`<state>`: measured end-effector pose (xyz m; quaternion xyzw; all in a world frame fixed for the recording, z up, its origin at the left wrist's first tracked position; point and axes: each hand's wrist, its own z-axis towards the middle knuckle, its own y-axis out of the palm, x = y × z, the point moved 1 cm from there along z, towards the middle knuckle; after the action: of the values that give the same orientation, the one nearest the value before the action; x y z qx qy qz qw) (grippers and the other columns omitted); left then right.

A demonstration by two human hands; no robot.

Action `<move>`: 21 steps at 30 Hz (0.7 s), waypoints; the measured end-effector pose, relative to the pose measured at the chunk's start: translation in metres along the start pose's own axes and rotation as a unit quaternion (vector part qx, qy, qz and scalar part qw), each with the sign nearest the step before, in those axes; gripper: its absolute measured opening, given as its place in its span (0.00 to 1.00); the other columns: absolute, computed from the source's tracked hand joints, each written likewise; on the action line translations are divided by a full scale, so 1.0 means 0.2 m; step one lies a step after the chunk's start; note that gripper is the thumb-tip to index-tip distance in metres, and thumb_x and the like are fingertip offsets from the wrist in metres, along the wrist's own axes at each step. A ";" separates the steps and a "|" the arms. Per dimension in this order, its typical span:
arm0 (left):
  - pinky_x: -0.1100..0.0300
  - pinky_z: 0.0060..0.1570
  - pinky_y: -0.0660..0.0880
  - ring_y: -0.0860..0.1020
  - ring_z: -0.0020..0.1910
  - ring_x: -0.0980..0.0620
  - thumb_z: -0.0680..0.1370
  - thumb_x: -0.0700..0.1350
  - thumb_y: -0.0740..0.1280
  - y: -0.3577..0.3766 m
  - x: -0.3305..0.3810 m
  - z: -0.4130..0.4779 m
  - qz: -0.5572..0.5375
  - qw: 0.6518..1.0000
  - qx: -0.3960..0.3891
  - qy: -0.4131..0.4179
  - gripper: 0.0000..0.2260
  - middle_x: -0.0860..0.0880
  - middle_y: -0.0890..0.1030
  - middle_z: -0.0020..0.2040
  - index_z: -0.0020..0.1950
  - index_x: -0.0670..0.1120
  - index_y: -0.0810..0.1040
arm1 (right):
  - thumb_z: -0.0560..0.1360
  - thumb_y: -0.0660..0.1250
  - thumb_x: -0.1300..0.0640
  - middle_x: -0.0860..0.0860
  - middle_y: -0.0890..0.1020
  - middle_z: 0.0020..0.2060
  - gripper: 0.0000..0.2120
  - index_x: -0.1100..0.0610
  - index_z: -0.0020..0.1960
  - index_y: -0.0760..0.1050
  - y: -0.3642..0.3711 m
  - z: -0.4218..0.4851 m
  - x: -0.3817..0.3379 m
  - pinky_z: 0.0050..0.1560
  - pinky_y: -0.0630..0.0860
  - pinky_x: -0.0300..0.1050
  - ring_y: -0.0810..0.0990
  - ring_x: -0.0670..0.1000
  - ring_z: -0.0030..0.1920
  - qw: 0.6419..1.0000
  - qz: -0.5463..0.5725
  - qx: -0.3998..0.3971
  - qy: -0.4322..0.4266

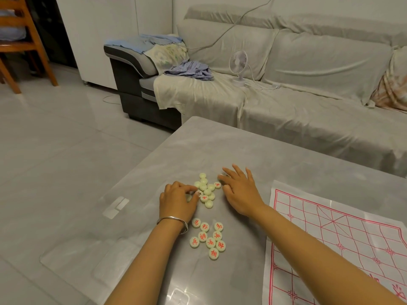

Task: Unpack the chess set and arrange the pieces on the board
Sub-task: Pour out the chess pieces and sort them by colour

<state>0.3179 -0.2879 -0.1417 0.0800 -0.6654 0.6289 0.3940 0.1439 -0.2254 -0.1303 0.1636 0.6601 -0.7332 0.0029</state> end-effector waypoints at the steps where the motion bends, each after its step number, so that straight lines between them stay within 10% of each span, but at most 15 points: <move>1: 0.62 0.53 0.63 0.69 0.57 0.50 0.79 0.51 0.60 0.00 -0.01 0.00 -0.011 1.000 0.002 -0.003 0.11 0.51 0.76 0.55 0.57 0.53 0.79 | 0.77 0.43 0.46 0.48 0.60 0.74 0.26 0.50 0.70 0.67 -0.01 -0.01 0.00 0.73 0.34 0.50 0.48 0.49 0.76 1.000 0.003 0.022 0.009; 7: 0.58 0.51 0.71 0.75 0.53 0.49 0.80 0.43 0.58 -0.04 -0.08 0.01 -0.111 0.993 0.049 -0.012 0.10 0.48 0.80 0.52 0.54 0.48 0.79 | 0.73 0.67 0.45 0.48 0.74 0.56 0.13 0.51 0.52 0.80 0.00 -0.02 -0.22 0.68 0.58 0.47 0.68 0.49 0.60 0.990 0.075 0.103 -0.053; 17: 0.65 0.47 0.71 0.77 0.48 0.54 0.79 0.43 0.60 -0.08 -0.11 -0.01 -0.202 0.979 0.007 -0.017 0.09 0.50 0.81 0.49 0.54 0.49 0.78 | 0.69 0.72 0.46 0.48 0.77 0.50 0.10 0.51 0.47 0.82 -0.03 0.05 -0.23 0.61 0.62 0.45 0.71 0.48 0.54 0.982 0.121 0.143 0.020; 21: 0.65 0.51 0.74 0.77 0.50 0.55 0.76 0.45 0.66 -0.07 -0.13 -0.02 -0.192 0.981 -0.035 0.003 0.09 0.53 0.81 0.50 0.55 0.53 0.78 | 0.72 0.70 0.48 0.50 0.81 0.50 0.09 0.51 0.50 0.82 -0.15 0.11 0.08 0.57 0.67 0.49 0.75 0.53 0.55 0.949 0.147 0.210 0.186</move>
<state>0.3449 -0.2975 -0.1470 0.1905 -0.6582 0.5182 0.5118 0.1174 -0.2398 -0.1038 0.3889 0.4492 -0.8030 -0.0466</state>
